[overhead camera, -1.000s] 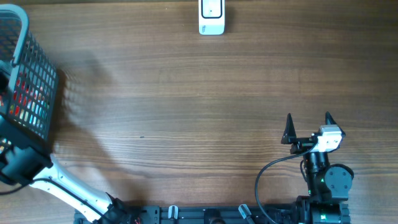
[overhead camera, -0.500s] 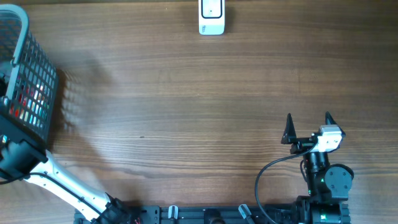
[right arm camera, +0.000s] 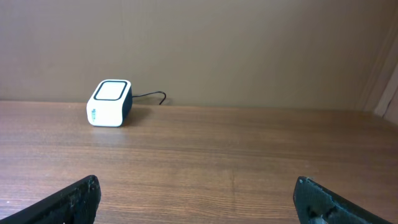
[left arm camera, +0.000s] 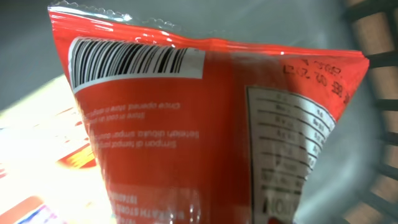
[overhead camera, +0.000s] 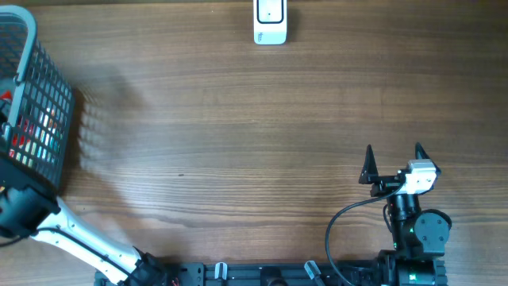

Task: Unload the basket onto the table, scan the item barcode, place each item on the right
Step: 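Lift the red bag out and place it on the table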

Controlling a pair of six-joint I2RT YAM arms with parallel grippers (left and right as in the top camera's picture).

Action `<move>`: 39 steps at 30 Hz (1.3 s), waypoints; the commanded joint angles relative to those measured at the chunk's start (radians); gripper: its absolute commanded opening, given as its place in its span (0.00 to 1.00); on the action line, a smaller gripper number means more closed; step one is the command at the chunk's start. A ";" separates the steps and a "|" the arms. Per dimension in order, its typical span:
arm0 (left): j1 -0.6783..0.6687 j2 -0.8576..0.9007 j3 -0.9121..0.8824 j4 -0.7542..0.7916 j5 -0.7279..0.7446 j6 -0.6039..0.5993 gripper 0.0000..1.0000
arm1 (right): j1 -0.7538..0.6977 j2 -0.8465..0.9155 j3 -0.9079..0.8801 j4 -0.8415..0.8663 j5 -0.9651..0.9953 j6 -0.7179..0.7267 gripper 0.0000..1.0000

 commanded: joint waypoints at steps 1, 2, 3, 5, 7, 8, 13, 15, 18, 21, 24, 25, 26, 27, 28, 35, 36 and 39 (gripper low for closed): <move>0.006 -0.231 0.007 0.008 0.011 -0.042 0.04 | -0.004 -0.010 -0.001 0.002 0.013 0.008 1.00; 0.006 -0.275 0.007 0.010 0.017 -0.062 0.04 | -0.004 -0.010 -0.001 0.002 0.013 0.008 1.00; 0.006 -0.314 0.007 0.014 0.026 -0.081 0.04 | -0.004 -0.010 -0.001 0.002 0.013 0.008 1.00; 0.006 -0.409 0.007 0.028 0.059 -0.123 0.04 | -0.004 -0.010 -0.001 0.002 0.013 0.007 1.00; 0.006 -0.507 0.007 0.037 0.109 -0.164 0.04 | -0.004 -0.010 -0.001 0.002 0.013 0.008 1.00; 0.006 -0.541 0.007 0.035 0.140 -0.170 0.04 | -0.004 -0.010 -0.001 0.002 0.013 0.008 1.00; -0.038 -0.653 0.007 -0.070 0.375 -0.212 0.04 | -0.004 -0.010 -0.001 0.002 0.013 0.008 1.00; -0.087 -0.660 0.007 -0.151 0.447 -0.214 0.04 | -0.004 -0.010 -0.001 0.002 0.013 0.007 1.00; -0.207 -0.645 0.005 -0.306 0.446 -0.187 0.04 | -0.004 -0.010 -0.001 0.002 0.013 0.008 1.00; -0.356 -0.611 -0.008 -0.388 0.433 -0.113 0.04 | -0.004 -0.010 -0.001 0.002 0.013 0.008 0.99; -0.514 -0.578 -0.067 -0.407 0.322 -0.101 0.04 | -0.004 -0.010 -0.001 0.002 0.013 0.008 1.00; -0.561 -0.564 -0.091 -0.405 0.265 -0.101 0.04 | -0.004 -0.010 -0.001 0.002 0.013 0.008 1.00; -0.615 -0.547 -0.124 -0.401 0.190 -0.102 0.04 | -0.004 -0.010 -0.001 0.002 0.013 0.008 1.00; -0.648 -0.536 -0.148 -0.396 0.150 -0.102 0.04 | -0.004 -0.010 -0.001 0.002 0.013 0.007 1.00; -0.693 -0.518 -0.188 -0.387 0.092 -0.106 0.04 | -0.004 -0.010 -0.001 0.002 0.013 0.008 1.00; -0.879 -0.384 -0.454 -0.221 0.002 -0.151 0.04 | -0.004 -0.010 -0.001 0.002 0.013 0.008 1.00; -0.888 -0.373 -0.472 -0.200 0.002 -0.155 0.07 | -0.004 -0.010 -0.001 0.002 0.013 0.007 1.00; -0.900 -0.352 -0.494 -0.170 -0.001 -0.154 0.47 | -0.004 -0.010 -0.001 0.002 0.013 0.008 1.00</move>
